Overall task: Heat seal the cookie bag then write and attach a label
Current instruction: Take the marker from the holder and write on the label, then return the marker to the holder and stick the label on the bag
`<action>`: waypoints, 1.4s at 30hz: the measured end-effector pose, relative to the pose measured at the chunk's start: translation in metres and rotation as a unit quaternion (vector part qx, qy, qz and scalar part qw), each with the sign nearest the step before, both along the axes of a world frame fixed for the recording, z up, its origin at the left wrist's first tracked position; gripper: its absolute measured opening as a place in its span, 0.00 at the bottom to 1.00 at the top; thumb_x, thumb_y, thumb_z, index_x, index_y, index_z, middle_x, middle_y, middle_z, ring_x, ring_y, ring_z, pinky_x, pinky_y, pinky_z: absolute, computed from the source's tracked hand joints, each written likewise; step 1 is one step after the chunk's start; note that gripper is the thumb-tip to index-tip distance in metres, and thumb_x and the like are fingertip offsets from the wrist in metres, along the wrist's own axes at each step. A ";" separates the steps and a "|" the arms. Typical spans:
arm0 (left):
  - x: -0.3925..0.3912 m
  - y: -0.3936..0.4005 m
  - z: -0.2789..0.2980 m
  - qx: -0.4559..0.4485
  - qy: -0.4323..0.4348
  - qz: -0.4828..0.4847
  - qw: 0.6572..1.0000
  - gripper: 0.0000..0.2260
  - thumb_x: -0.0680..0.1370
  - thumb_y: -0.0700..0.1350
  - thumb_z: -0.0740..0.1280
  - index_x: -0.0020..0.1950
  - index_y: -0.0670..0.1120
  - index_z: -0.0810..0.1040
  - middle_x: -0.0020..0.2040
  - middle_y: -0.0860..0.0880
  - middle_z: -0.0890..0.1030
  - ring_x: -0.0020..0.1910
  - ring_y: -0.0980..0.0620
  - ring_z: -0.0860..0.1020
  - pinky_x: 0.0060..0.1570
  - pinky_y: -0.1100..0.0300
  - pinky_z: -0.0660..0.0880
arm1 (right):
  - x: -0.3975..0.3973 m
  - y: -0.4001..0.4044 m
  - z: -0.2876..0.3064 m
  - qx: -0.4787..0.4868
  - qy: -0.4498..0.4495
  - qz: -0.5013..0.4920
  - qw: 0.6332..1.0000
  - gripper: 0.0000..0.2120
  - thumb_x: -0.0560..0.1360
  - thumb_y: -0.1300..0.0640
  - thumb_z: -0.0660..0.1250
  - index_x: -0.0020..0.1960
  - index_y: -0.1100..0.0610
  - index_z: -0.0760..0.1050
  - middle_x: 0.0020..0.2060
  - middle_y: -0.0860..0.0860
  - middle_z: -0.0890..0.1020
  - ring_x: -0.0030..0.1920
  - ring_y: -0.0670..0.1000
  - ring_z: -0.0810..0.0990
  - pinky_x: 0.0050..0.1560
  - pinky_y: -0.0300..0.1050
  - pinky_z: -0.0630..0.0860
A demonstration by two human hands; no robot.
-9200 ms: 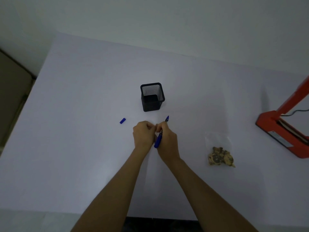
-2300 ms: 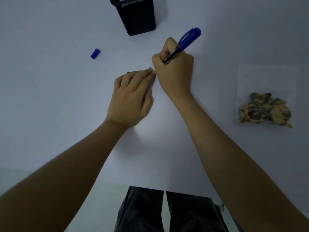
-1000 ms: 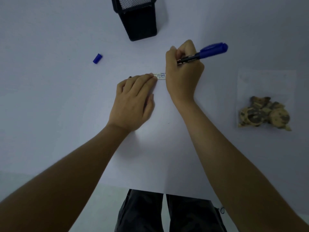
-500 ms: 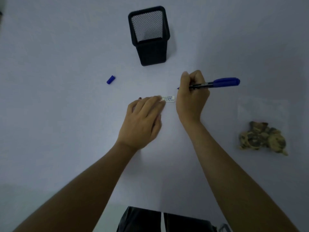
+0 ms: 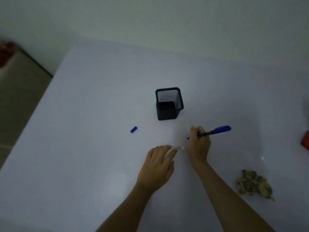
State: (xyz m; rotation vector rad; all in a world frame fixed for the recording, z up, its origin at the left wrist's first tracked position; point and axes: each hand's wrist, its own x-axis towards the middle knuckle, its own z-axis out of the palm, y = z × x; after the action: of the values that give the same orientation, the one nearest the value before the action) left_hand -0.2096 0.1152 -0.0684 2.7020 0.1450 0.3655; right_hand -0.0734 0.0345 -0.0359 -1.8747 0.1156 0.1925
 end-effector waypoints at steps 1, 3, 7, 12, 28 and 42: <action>-0.001 0.001 0.002 -0.012 -0.006 0.012 1.000 0.18 0.75 0.45 0.68 0.64 0.46 0.74 0.60 0.45 0.78 0.59 0.49 0.75 0.58 0.52 0.74 | 0.002 0.001 0.005 -0.008 0.028 -0.001 1.000 0.18 0.79 0.60 0.60 0.31 0.56 0.65 0.26 0.49 0.72 0.26 0.41 0.70 0.28 0.35 0.67; -0.002 0.007 0.011 -0.053 -0.013 0.075 0.996 0.16 0.76 0.46 0.67 0.63 0.47 0.74 0.58 0.46 0.78 0.58 0.51 0.74 0.56 0.53 0.75 | 0.007 0.001 0.012 -0.014 0.097 -0.008 0.995 0.16 0.79 0.58 0.60 0.32 0.57 0.67 0.28 0.52 0.72 0.30 0.48 0.71 0.30 0.42 0.67; 0.005 0.045 0.037 -0.148 -0.016 0.240 0.959 0.18 0.75 0.41 0.68 0.65 0.46 0.73 0.57 0.45 0.75 0.51 0.50 0.76 0.53 0.60 0.70 | 0.009 -0.009 0.026 -0.035 0.164 0.009 0.986 0.15 0.78 0.56 0.62 0.34 0.58 0.68 0.28 0.54 0.72 0.28 0.50 0.70 0.29 0.41 0.65; 0.014 0.096 0.042 -0.200 0.105 0.307 0.925 0.24 0.76 0.45 0.69 0.69 0.44 0.66 0.66 0.45 0.64 0.50 0.47 0.77 0.51 0.55 0.78 | -0.004 -0.018 0.050 -0.041 0.208 0.048 0.976 0.16 0.78 0.52 0.65 0.35 0.58 0.69 0.29 0.53 0.72 0.28 0.50 0.69 0.27 0.40 0.68; 0.029 0.083 0.175 -0.455 0.013 0.133 0.880 0.07 0.75 0.38 0.69 0.50 0.50 0.79 0.43 0.51 0.84 0.41 0.58 0.82 0.44 0.72 0.76 | -0.021 0.005 0.193 0.198 0.241 0.178 0.933 0.04 0.78 0.62 0.62 0.50 0.61 0.76 0.44 0.60 0.85 0.47 0.62 0.85 0.36 0.48 0.82; 0.009 0.092 0.272 -0.407 -0.054 0.084 0.908 0.07 0.75 0.39 0.69 0.50 0.50 0.82 0.43 0.56 0.84 0.41 0.56 0.82 0.47 0.67 0.77 | -0.037 0.025 0.282 0.164 0.136 0.258 0.942 0.03 0.78 0.61 0.64 0.47 0.60 0.75 0.44 0.60 0.86 0.44 0.60 0.85 0.40 0.50 0.80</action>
State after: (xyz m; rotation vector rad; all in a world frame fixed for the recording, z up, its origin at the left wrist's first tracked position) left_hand -0.2010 0.2076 0.2037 1.8423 0.4008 0.3926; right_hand -0.1103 0.0593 0.2463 -1.5029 -0.2142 0.7851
